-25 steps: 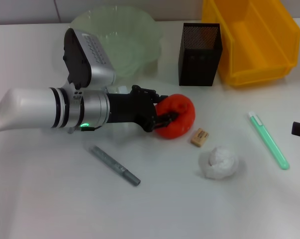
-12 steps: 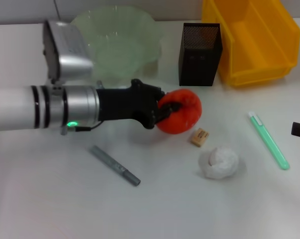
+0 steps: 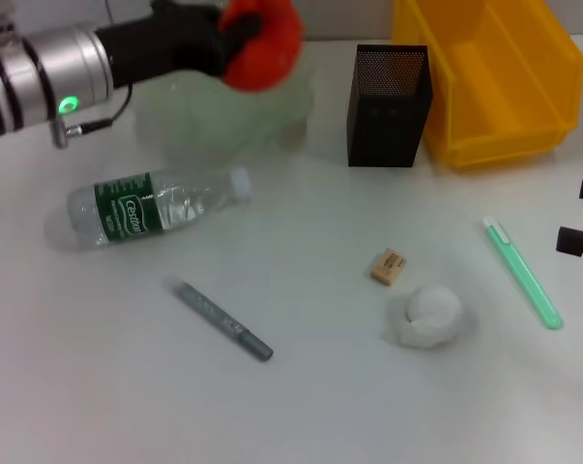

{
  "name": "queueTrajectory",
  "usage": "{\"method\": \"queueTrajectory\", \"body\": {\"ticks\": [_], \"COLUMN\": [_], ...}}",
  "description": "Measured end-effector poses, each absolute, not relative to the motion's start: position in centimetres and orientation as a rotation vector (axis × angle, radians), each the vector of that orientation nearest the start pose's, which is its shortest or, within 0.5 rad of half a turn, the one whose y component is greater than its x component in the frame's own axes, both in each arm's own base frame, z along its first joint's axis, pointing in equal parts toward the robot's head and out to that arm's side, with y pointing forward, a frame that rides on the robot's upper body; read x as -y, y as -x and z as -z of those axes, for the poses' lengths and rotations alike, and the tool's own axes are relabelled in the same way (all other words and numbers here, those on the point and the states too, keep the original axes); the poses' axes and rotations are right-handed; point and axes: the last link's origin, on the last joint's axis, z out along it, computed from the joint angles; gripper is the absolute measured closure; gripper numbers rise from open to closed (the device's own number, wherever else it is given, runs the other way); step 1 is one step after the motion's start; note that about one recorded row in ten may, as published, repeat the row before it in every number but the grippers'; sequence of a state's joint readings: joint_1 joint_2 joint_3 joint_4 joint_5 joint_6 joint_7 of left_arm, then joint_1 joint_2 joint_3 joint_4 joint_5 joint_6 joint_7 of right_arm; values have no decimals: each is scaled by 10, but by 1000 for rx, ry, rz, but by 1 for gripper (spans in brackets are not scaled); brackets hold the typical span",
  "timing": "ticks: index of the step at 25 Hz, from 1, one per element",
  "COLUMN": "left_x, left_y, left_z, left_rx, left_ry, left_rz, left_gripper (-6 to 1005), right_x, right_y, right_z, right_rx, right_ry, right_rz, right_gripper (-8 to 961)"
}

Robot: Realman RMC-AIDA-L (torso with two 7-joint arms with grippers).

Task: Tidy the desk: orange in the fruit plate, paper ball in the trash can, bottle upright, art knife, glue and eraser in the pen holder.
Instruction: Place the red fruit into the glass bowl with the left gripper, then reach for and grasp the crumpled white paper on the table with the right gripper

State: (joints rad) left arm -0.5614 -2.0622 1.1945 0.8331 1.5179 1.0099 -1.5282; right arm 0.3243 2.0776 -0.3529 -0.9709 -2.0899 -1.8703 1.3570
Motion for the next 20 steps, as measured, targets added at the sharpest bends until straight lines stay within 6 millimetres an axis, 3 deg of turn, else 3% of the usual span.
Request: {"method": "queueTrajectory", "body": {"ticks": [2,8,13,20], "left_x": [-431,-463,-467,-461], "left_y": [189,190,194,205], "left_z": [4,17,16,14], "left_rx": [585,640,661,678], "left_ry": [2366,2231,2189,2182], "left_rz": [666,510,488,489], "left_gripper": [893,900,873,614], "right_x": [-262,-271,-274,-278], "right_y": [-314,-306,-305,-304], "right_z": [-89,-84,-83,-81], "right_rx": [-582,-561,-561,-553], "right_ry": [2539,2556,2561,2557], "right_rz": [-682,-712,-706,-705], "right_gripper": [189,192,195,199]}}
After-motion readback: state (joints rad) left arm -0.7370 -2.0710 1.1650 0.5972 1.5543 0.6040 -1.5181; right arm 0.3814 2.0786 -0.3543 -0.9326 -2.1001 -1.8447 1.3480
